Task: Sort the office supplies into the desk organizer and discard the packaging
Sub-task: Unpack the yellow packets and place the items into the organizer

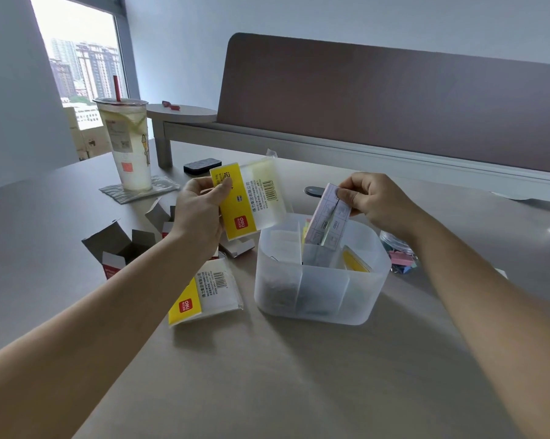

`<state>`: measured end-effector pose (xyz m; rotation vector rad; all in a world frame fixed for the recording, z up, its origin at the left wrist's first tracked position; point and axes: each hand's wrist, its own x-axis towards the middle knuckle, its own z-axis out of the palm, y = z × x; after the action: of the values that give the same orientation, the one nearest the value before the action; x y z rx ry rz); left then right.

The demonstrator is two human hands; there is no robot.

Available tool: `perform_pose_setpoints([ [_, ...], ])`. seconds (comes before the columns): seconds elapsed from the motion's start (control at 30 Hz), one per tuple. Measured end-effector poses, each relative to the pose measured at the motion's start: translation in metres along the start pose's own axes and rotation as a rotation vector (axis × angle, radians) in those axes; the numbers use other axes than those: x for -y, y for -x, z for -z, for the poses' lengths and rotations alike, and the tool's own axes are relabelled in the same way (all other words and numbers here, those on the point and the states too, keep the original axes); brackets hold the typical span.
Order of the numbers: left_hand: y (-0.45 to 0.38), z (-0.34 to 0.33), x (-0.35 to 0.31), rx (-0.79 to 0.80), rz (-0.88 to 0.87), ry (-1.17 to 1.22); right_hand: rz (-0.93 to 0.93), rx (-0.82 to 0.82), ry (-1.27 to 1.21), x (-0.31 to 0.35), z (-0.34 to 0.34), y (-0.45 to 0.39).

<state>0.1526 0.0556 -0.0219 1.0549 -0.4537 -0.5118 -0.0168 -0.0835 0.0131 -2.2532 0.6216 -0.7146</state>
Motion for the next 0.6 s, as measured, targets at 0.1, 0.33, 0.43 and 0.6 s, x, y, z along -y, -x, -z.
perform_pose_setpoints([
  [0.1,0.0001,-0.0003,0.0007,-0.007,0.007,0.009,0.023,-0.008,0.035,0.0026,-0.0002,-0.0001],
  [0.33,0.0003,0.0016,0.0002,-0.007,0.008,-0.009,0.056,-0.042,0.078,0.0088,0.0009,0.0035],
  [0.43,0.0016,0.002,0.0001,-0.007,0.01,-0.01,0.058,0.0,0.059,0.0074,0.0006,0.0048],
  [0.6,0.004,0.0029,-0.0011,-0.017,0.018,-0.008,0.04,0.062,0.021,0.0064,-0.0014,0.0083],
])
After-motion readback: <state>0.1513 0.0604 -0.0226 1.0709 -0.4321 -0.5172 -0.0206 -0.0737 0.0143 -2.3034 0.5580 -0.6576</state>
